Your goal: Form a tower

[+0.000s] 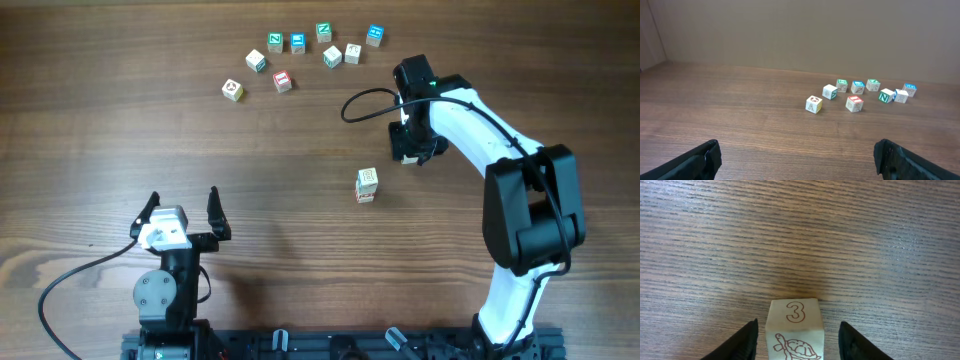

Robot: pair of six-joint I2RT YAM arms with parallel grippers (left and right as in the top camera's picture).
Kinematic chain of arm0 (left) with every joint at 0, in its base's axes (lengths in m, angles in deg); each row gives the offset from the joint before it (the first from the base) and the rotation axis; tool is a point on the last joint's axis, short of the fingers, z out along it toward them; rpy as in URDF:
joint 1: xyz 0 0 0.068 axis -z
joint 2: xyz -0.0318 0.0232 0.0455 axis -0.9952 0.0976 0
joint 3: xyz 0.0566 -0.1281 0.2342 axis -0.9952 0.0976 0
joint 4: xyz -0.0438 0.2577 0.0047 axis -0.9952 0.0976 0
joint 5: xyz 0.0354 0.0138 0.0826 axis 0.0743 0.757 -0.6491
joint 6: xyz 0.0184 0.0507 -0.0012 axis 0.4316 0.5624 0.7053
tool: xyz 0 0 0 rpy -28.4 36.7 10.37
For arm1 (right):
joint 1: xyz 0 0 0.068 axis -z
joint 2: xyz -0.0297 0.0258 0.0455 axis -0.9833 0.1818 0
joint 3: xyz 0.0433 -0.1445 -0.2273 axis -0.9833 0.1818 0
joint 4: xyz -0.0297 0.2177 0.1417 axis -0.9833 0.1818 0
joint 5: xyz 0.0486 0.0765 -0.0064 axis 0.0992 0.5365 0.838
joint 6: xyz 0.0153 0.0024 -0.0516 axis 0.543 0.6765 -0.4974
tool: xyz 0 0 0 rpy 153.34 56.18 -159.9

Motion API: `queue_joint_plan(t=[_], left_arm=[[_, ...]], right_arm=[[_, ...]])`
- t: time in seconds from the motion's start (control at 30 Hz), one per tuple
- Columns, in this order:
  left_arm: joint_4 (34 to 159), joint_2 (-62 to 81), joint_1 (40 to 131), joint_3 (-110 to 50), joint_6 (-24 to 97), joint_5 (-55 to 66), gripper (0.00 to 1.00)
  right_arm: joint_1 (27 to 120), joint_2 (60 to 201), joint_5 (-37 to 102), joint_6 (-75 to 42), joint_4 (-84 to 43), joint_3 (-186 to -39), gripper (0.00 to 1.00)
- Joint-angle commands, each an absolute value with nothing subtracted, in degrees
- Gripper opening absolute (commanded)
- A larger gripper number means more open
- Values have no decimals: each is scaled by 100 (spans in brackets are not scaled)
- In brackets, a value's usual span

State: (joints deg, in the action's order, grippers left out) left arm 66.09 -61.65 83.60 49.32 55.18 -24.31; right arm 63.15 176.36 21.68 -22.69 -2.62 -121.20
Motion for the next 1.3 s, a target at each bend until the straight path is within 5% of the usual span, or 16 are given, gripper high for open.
queue_joint_plan(t=[0.0, 0.37, 0.5, 1.27], left_arm=[[6611, -6194, 8327, 4947, 5622, -2507, 100], [6611, -6194, 8327, 4949, 5622, -2507, 100], [6611, -6194, 8327, 4949, 5622, -2507, 100], [6611, -6194, 8327, 4949, 5622, -2507, 100]], right_arm=[[6343, 17634, 2177, -2254, -297, -12101, 50], [6343, 17634, 2174, -2254, -339, -12101, 45], [6343, 17634, 2177, -2256, -359, -12101, 36], [6343, 17599, 2170, -2274, -15, -12529, 32]])
